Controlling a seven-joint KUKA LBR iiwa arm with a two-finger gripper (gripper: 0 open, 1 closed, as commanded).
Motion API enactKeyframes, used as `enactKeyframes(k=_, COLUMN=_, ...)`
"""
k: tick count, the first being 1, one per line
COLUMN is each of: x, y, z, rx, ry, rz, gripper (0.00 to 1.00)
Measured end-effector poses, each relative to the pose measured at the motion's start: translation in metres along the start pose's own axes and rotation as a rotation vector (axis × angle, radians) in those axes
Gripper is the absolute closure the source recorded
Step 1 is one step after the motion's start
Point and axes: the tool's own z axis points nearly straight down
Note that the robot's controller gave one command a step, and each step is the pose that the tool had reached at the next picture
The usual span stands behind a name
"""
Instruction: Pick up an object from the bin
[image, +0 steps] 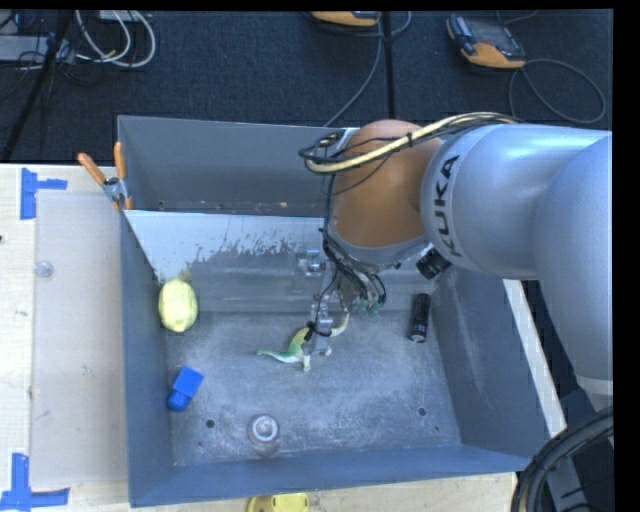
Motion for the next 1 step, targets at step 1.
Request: enactKeyframes(k=1, x=-0.0015, y=-0.0004, z=-0.0049, rx=0.000, ry=-0.007, rz=0.001, gripper=0.00)
